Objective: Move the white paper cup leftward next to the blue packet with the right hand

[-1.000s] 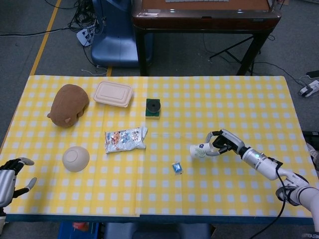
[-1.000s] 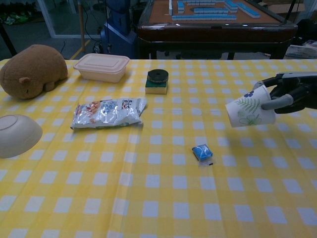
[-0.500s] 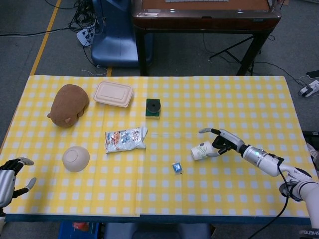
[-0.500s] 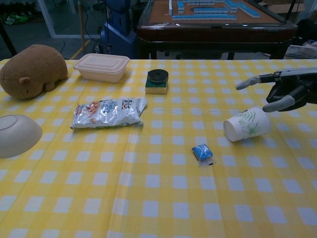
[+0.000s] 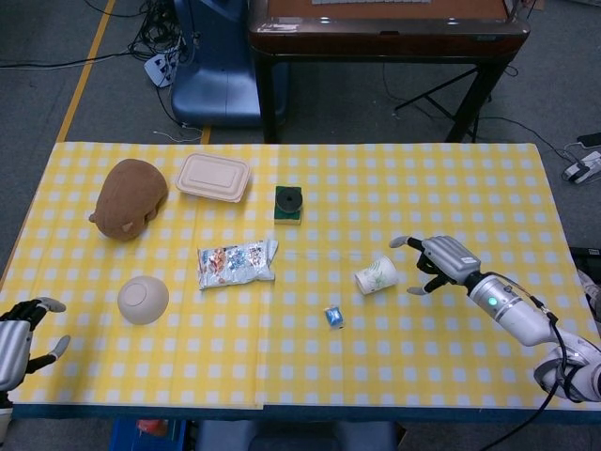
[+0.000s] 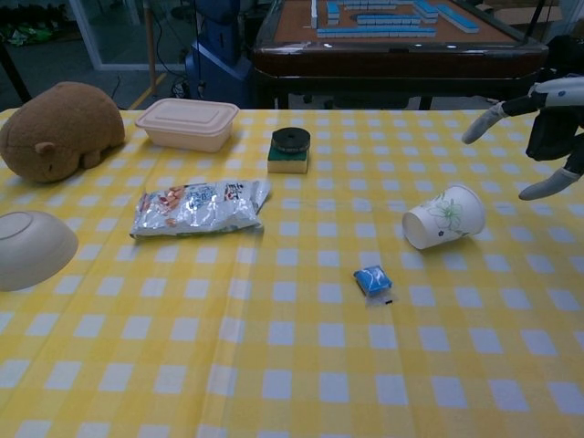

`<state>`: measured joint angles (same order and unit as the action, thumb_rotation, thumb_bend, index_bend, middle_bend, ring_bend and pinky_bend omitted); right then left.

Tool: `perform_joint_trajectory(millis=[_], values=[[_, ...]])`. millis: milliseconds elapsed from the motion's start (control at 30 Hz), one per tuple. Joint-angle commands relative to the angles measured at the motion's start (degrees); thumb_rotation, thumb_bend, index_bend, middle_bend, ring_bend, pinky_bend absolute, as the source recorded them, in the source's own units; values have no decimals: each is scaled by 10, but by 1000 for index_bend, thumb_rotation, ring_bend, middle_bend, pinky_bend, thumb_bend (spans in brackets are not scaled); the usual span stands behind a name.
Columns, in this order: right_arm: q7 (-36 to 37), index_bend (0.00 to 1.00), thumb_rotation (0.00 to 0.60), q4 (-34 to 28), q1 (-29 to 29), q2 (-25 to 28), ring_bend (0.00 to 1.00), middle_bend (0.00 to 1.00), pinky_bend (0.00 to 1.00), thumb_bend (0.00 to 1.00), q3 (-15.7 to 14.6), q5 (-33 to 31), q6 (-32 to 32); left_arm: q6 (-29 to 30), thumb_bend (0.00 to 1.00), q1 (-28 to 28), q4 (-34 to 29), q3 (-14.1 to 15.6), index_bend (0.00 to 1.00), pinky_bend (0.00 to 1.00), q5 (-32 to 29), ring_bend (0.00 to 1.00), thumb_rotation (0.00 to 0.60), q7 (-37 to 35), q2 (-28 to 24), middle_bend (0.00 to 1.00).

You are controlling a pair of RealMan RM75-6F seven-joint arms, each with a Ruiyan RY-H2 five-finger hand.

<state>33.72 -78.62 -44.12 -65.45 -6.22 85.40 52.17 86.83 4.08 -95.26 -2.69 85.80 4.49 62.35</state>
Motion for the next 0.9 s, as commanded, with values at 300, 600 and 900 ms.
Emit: perform_joint_trajectory(millis=[300,600,900], values=[[-606,223,600,-235,-54,2,1000,1000,1000,0,65,-386,4,2,269,-1,1,-2,458,496,-2,332,600,-14,-5,360],[-705,233,600,-210,-95,-67,1000,1000,1000,0,64,-471,7,7,268,-4,2,-3,458,496,-2,332,600,-30,-11,360],[-764,250,600,-193,-118,-108,1000,1000,1000,0,62,-495,26,11,268,-7,1,-3,458,496,0,332,600,-37,-15,360]])
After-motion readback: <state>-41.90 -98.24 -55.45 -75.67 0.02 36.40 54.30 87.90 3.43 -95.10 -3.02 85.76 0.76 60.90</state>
